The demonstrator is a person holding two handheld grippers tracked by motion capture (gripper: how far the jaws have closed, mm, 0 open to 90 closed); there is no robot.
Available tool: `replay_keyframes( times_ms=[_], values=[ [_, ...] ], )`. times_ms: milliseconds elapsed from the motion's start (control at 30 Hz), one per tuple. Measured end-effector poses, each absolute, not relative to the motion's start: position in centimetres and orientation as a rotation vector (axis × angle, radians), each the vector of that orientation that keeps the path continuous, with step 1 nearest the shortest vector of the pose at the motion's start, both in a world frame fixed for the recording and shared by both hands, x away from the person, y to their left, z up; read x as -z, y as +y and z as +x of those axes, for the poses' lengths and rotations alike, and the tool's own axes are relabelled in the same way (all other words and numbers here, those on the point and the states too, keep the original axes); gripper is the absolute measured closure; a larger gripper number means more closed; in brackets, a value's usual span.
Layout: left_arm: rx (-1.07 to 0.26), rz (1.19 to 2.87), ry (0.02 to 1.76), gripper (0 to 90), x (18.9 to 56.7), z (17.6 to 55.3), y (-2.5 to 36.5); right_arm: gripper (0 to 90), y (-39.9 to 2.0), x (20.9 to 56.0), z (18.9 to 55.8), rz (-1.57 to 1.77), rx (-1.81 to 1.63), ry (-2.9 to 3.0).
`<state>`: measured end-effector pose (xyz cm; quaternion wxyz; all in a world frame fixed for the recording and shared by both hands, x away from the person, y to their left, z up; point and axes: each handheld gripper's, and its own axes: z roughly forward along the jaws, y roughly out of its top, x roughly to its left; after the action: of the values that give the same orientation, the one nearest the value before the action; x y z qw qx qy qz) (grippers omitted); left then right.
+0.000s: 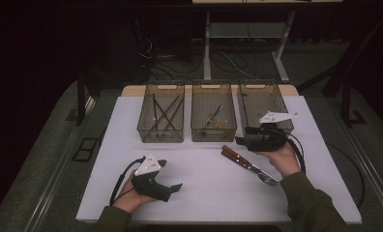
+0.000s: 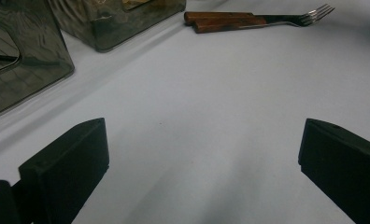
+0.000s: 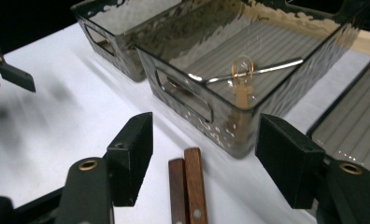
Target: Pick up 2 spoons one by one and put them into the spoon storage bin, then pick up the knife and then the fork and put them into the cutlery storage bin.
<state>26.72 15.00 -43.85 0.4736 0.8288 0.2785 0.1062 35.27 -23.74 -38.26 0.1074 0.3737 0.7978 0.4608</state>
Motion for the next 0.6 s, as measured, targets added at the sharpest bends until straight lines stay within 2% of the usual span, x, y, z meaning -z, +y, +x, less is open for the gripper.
replay_keyframes(
  times_ms=[600],
  values=[
    [-0.266,2.025,0.678,0.8,43.6,26.6,15.3,38.9,-25.0,39.7,33.3,1.091,-1.282,2.418]
  ],
)
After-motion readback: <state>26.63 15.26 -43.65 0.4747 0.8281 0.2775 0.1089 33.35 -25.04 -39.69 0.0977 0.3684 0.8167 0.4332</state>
